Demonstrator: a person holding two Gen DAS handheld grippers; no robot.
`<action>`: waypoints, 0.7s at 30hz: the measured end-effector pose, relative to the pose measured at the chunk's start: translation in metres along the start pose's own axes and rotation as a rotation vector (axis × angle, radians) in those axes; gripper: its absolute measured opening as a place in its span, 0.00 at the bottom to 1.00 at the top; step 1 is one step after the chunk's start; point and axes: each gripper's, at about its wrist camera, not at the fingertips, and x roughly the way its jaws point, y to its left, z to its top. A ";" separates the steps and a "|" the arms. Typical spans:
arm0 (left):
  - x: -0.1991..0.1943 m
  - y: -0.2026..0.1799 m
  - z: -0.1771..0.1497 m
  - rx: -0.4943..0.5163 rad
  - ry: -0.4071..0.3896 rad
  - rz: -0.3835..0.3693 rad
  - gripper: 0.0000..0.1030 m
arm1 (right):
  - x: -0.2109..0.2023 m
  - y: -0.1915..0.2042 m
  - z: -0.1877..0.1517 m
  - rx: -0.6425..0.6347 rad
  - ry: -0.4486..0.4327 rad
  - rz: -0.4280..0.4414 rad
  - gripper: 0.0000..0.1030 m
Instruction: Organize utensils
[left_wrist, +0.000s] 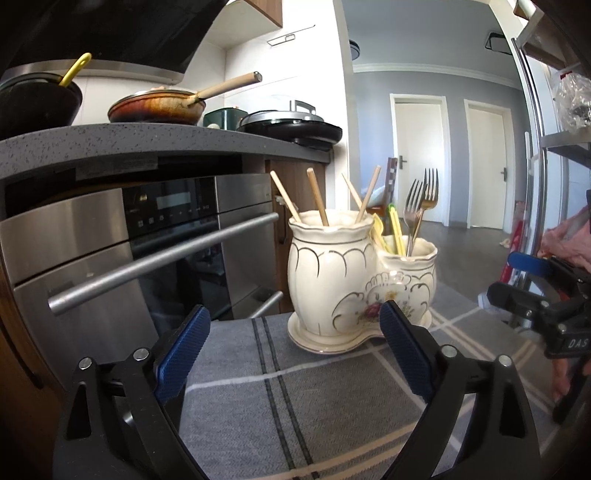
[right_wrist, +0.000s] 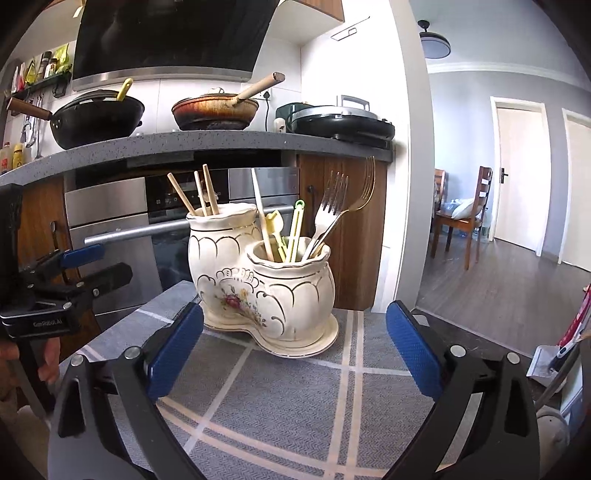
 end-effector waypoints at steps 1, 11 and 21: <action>0.000 0.000 -0.001 0.005 -0.005 0.004 0.90 | 0.000 0.000 -0.001 -0.001 -0.006 -0.005 0.95; -0.002 -0.003 -0.002 0.005 -0.028 -0.004 0.90 | -0.002 0.000 -0.006 0.000 -0.027 -0.016 0.95; 0.000 -0.006 -0.006 0.010 -0.029 -0.011 0.90 | -0.002 -0.001 -0.006 0.001 -0.028 -0.024 0.95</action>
